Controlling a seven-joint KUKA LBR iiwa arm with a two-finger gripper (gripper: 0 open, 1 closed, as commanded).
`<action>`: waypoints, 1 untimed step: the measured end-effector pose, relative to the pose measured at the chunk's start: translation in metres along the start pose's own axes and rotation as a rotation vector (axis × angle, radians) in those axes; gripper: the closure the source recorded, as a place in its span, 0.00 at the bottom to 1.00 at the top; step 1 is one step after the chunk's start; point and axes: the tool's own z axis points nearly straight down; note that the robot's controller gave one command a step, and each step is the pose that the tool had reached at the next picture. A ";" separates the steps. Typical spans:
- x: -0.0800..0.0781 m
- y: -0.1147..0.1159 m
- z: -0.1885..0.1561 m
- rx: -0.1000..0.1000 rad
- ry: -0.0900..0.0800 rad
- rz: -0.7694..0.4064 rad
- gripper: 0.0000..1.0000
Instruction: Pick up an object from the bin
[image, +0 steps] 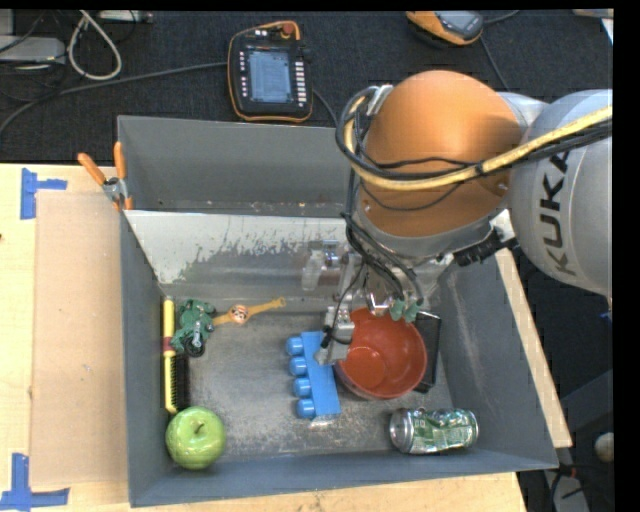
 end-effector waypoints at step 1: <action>-0.003 -0.048 -0.018 0.003 0.010 -0.278 0.00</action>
Offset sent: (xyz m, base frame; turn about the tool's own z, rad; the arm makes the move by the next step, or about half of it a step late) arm -0.0498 0.0404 -0.0696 -0.1192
